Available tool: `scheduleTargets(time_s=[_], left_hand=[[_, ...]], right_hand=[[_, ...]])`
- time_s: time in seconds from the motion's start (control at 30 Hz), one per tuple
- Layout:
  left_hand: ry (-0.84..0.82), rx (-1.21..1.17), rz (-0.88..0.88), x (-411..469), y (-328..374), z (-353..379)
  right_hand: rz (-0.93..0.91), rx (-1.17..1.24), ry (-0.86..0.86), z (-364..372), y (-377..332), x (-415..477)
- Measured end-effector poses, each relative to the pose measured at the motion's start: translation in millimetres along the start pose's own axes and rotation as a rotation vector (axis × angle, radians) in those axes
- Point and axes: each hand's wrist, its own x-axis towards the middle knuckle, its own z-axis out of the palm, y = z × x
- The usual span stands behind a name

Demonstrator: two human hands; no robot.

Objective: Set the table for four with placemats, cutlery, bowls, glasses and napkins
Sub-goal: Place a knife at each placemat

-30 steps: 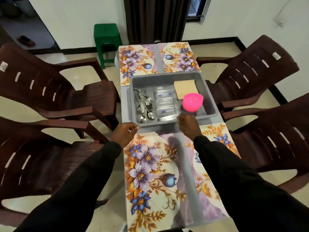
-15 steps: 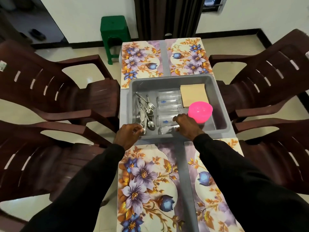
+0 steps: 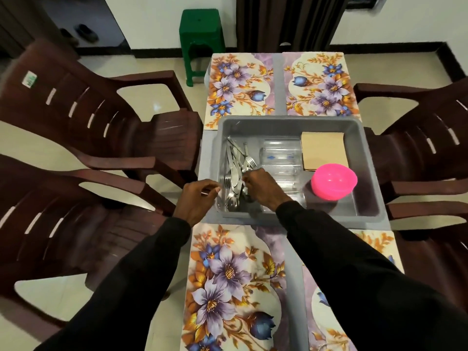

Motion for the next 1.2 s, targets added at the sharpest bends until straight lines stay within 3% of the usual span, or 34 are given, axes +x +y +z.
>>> scheduleTargets(time_s=[0.3, 0.4, 0.57, 0.77, 0.87, 1.07, 1.2], left_hand=[[0.060, -0.002, 0.000, 5.2, -13.0, -3.5], [0.069, 0.003, 0.010, 6.1, -13.1, -2.4], [0.078, -0.007, 0.017, 5.8, -10.0, -0.2], [0.065, -0.012, 0.000, 0.5, -7.3, 0.2], [0.068, -0.011, -0.015, -2.5, -8.8, -2.8], [0.104, -0.079, -0.071, -3.0, -8.7, -8.7], [0.072, -0.277, -0.121, 4.5, 2.0, -5.9]], right_hand=[[-0.288, -0.515, -0.184, 31.7, 1.8, 49.3], [-0.416, -0.634, -0.144, 26.2, 4.0, 55.6], [-0.672, -0.734, -0.048, 13.0, 10.5, 66.5], [-0.801, -0.769, -0.103, 4.3, 7.6, 72.8], [-0.795, -0.590, 0.002, 1.6, 12.3, 69.8], [-0.303, 0.217, 0.267, -25.5, -4.8, 35.2], [-0.101, 0.629, 0.272, -48.5, -30.2, 16.3]])
